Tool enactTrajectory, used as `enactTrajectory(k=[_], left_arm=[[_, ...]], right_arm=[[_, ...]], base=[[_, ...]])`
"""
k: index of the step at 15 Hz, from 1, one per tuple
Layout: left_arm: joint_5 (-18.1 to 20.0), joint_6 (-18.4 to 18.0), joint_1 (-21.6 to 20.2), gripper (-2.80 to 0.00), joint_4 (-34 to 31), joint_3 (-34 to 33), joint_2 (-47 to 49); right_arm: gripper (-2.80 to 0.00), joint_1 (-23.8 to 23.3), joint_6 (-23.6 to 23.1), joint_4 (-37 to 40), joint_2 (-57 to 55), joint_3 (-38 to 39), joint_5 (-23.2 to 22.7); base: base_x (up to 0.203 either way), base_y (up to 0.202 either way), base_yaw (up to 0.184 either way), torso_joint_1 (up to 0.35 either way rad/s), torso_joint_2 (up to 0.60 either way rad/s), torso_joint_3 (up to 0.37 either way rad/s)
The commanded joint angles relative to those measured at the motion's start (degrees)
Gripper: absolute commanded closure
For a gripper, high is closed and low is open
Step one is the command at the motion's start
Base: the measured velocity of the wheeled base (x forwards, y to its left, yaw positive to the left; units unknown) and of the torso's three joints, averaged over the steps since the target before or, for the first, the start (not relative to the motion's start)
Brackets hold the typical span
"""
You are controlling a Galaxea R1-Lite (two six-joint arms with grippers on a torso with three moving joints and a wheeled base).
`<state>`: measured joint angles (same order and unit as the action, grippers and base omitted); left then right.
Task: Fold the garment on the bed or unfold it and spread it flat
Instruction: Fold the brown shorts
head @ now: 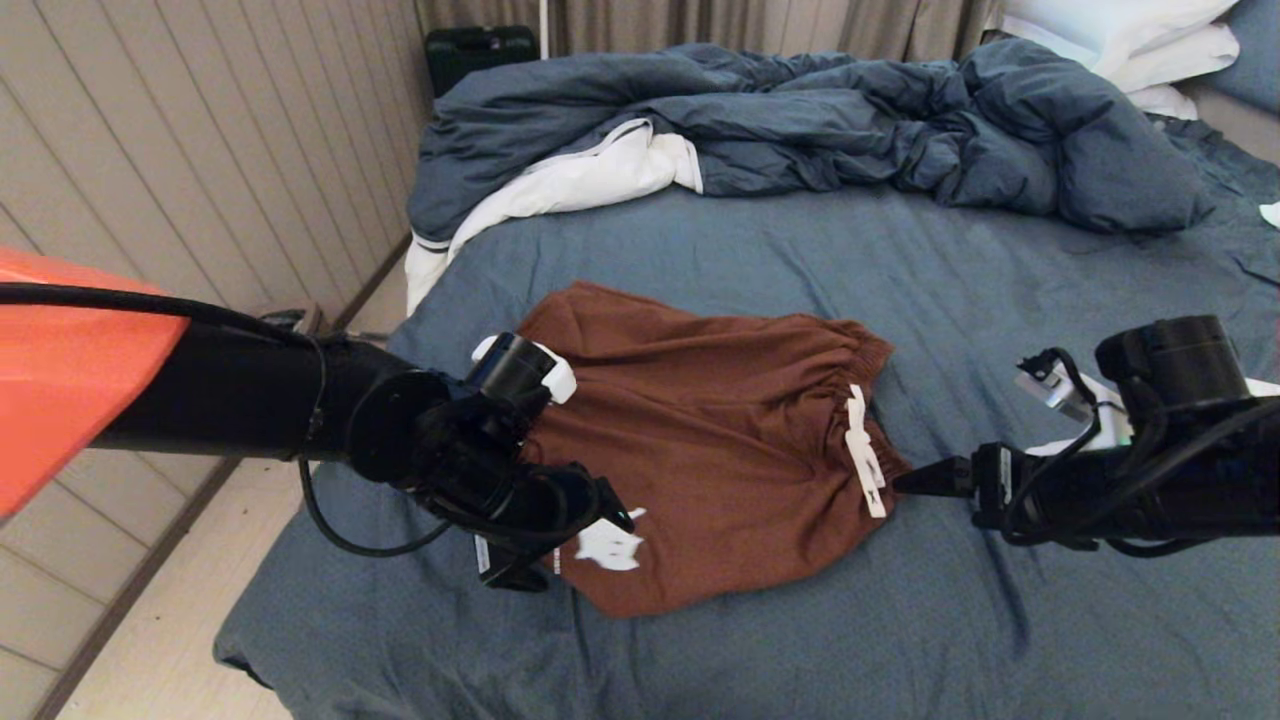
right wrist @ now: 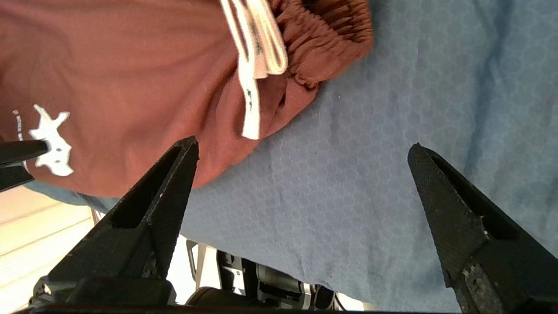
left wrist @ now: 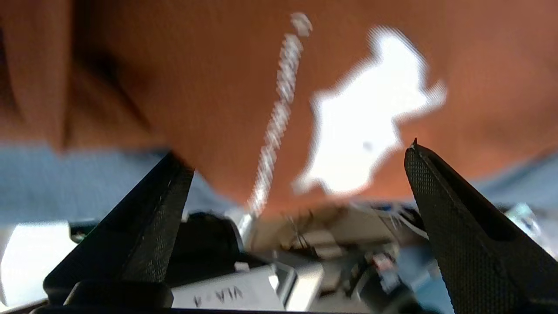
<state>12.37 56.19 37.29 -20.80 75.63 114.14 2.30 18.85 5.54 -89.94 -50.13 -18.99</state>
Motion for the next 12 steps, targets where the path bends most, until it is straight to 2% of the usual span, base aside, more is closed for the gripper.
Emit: enactTrajectory(k=[1,3,6,7,12], left_arm=[[-2.98,0.45,-0.19,-2.8,0.76,1.07,3.26],[-6.4,1.54,-0.85,-2.8,3.02,2.28,5.21],[-6.57,2.14,-2.47,-2.8,3.23,4.56,5.82],[-6.62,2.17,-2.9,0.0,3.12,5.41,6.0],[-6.57,2.61,-3.0,0.0,2.52,4.99,4.32]], right_arm=[[-2.8,-0.16,0.23,-0.13,0.21,0.14,-0.17],[-2.8,-0.81,0.15,-1.68,0.29,1.05,-0.17],[-2.8,-0.9,0.14,-2.37,0.3,1.35,-0.08],[-2.8,-0.9,0.14,-2.37,0.38,1.44,-0.08],[-2.8,-0.75,0.14,-2.46,0.88,2.05,-0.17]], base=[[0.0,0.0,0.0,0.0,0.0,0.0],[0.0,0.0,0.0,0.0,0.0,0.0],[0.0,0.0,0.0,0.0,0.0,0.0],[0.0,0.0,0.0,0.0,0.0,0.0],[0.0,0.0,0.0,0.0,0.0,0.0]])
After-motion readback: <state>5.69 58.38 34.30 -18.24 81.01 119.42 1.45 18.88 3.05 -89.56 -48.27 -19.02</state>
